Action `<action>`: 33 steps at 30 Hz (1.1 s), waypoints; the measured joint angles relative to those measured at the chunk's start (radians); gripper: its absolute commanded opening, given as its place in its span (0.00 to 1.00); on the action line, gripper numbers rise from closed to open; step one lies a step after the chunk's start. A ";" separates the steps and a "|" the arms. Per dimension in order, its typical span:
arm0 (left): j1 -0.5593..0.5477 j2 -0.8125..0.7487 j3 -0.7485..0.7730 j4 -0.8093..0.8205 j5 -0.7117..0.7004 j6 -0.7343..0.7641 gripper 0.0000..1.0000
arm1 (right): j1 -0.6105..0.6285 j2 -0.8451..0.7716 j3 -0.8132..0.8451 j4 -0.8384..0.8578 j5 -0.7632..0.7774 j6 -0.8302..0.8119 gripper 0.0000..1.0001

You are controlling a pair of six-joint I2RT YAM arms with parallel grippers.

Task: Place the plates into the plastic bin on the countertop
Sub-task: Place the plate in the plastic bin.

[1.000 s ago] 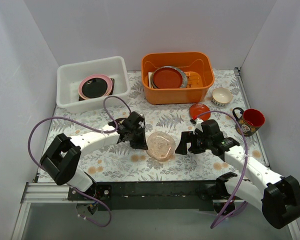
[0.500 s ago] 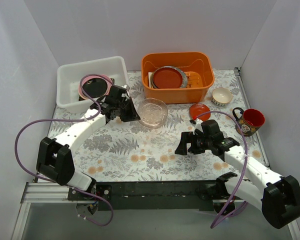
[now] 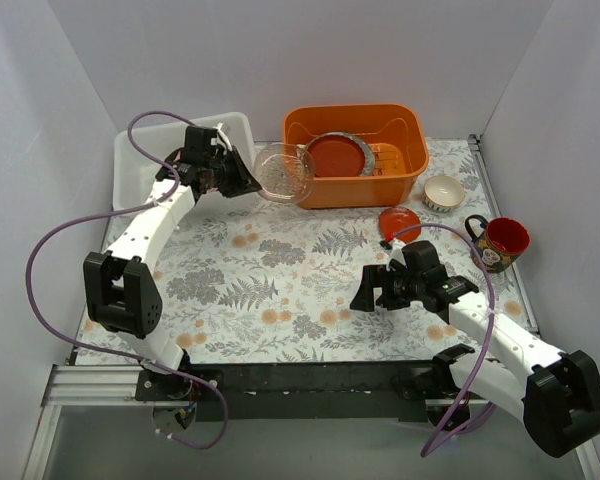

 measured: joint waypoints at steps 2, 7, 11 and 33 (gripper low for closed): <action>0.042 0.034 0.041 -0.002 0.032 0.003 0.00 | 0.000 0.000 -0.005 0.001 0.000 0.000 0.98; 0.124 0.108 0.138 -0.019 0.082 0.011 0.00 | -0.003 0.000 -0.014 0.001 0.000 0.000 0.98; 0.183 0.162 0.211 -0.037 0.115 0.016 0.00 | -0.006 0.000 -0.024 0.011 0.000 0.001 0.98; 0.503 0.299 0.301 -0.061 0.139 -0.011 0.00 | -0.012 0.000 -0.044 0.017 -0.001 0.012 0.98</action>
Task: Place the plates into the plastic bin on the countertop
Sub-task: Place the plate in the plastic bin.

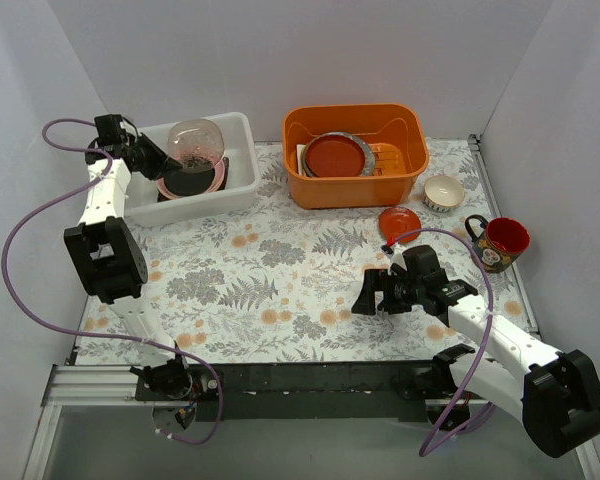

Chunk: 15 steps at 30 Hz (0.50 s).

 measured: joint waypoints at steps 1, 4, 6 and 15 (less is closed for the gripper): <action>0.002 0.006 -0.002 0.003 -0.002 -0.001 0.00 | 0.000 0.000 0.000 0.000 0.000 0.000 0.98; 0.012 0.010 -0.024 0.011 0.002 -0.016 0.00 | 0.000 -0.001 0.000 0.000 0.000 0.004 0.98; 0.024 0.012 -0.038 0.021 0.009 -0.027 0.00 | 0.000 -0.001 0.000 0.000 0.000 0.005 0.98; 0.087 0.066 -0.052 0.054 0.012 -0.056 0.00 | 0.000 -0.012 -0.001 0.000 -0.003 0.007 0.98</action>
